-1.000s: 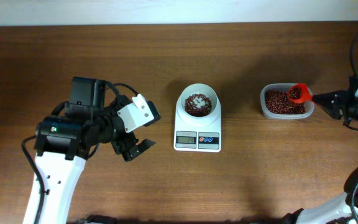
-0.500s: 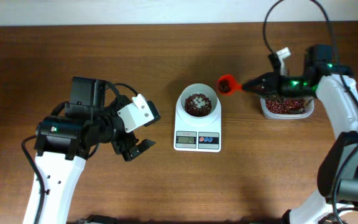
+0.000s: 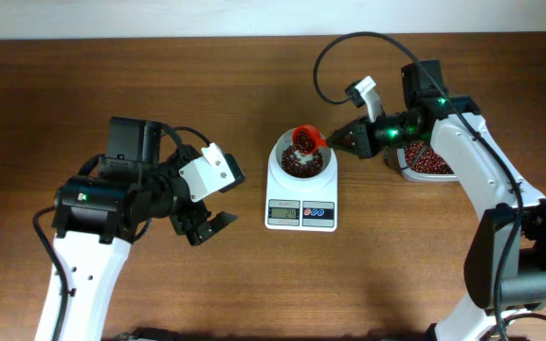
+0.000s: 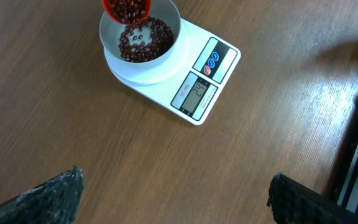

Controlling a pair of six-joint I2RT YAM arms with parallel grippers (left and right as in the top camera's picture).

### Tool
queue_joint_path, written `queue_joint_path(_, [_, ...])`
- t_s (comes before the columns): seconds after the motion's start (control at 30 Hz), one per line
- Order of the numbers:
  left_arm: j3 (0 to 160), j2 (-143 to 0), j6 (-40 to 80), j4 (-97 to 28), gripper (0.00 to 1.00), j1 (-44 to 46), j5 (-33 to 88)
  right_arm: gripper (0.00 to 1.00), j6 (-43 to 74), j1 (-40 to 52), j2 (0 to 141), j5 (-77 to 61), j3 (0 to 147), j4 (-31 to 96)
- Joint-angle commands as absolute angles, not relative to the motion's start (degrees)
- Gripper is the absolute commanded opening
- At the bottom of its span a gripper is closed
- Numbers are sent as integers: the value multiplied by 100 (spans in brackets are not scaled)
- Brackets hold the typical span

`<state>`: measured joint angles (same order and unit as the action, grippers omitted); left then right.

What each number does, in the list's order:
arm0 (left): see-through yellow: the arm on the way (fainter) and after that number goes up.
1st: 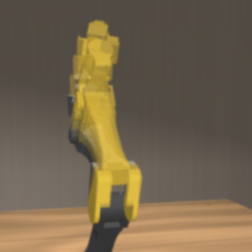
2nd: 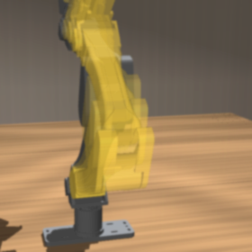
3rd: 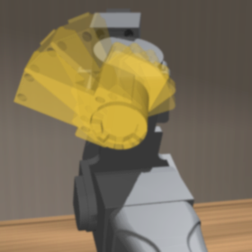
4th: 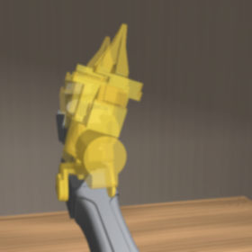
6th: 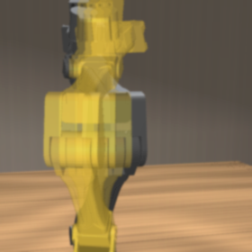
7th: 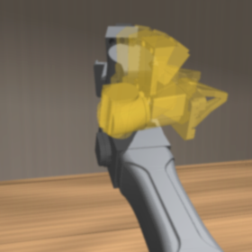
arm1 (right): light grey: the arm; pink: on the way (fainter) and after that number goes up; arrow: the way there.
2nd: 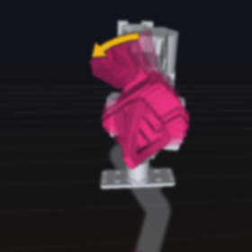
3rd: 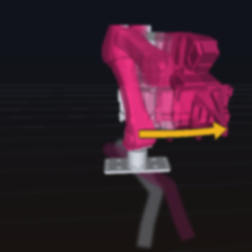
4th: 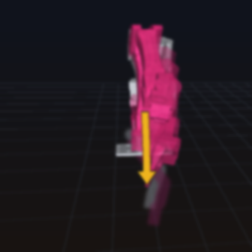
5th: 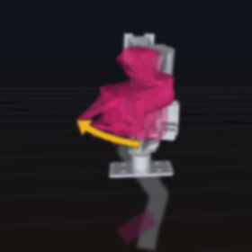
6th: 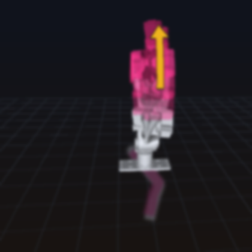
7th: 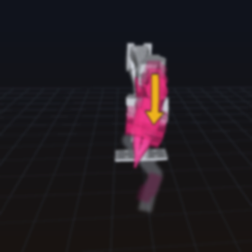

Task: Scoop and weigh 50g on scale
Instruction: 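Carry the scoop to the white bowl and tip beans in, then return the scoop to the bean tub and scoop more beans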

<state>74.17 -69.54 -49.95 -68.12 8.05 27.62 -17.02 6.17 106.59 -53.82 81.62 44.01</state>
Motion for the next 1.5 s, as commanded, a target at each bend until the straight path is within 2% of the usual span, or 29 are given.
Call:
queue_joint_path(0.0, [7500,-6932,-5024,-6807,99,781,2801,4,-2329,642,10643,-5708,8176,4458])
queue_joint_path(0.03, [7500,-6932,-5024,-6807,99,781,2801,4,-2119,639,10643,-5315,8176,4313])
queue_joint_path(0.07, [7500,-6932,-5024,-6807,99,781,2801,4,-1413,637,10643,-4633,8176,4241])
queue_joint_path(0.13, [7500,-6932,-5024,-6807,99,781,2801,4,-1959,646,10643,-5089,8176,4296])
queue_joint_path(0.17, [7500,-6932,-5024,-6807,99,781,2801,4,-1404,642,10643,-4554,8176,4248])
queue_joint_path(0.2, [7500,-6932,-5024,-6807,99,781,2801,4,-2060,648,10643,-5196,8176,4405])
queue_joint_path(0.27, [7500,-6932,-5024,-6807,99,781,2801,4,-1437,646,10643,-4646,8176,4281])
queue_joint_path(0.3, [7500,-6932,-5024,-6807,99,781,2801,4,-1951,648,10632,-5183,8176,4375])
queue_joint_path(0.37, [7500,-6932,-5024,-6807,99,781,2801,4,-1155,646,10632,-4458,8176,4215])
queue_joint_path(0.43, [7500,-6932,-5024,-6807,99,781,2801,4,-1750,674,10610,-4989,8176,4235])
queue_joint_path(0.47, [7500,-6932,-5024,-6807,99,781,2801,4,-1066,674,10610,-4372,8176,4217])
queue_joint_path(0.5, [7500,-6932,-5024,-6807,99,781,2801,4,-1874,681,10584,-5074,8176,4351])
queue_joint_path(0.57, [7500,-6932,-5024,-6807,99,781,2801,4,-1092,685,10578,-4412,8176,4219])
queue_joint_path(0.67, [7500,-6932,-5024,-6807,99,781,2801,4,-1151,692,10575,-4950,8176,4136])
queue_joint_path(1.1, [7500,-6932,-5024,-6807,99,781,2801,4,-998,668,10571,-5398,8176,4045])
queue_joint_path(1.17, [7500,-6932,-5024,-6807,99,781,2801,4,-996,591,10545,-5878,8176,4051])
queue_joint_path(1.27, [7500,-6932,-5024,-6807,99,781,2801,4,-996,314,10545,-6746,8176,4187])
queue_joint_path(1.4, [7500,-6932,-5024,-6807,99,781,2801,4,-1050,-436,10545,-6860,8176,4921])
queue_joint_path(1.47, [7500,-6932,-5024,-6807,99,781,2801,4,-1452,-687,10536,-6888,8176,5417])
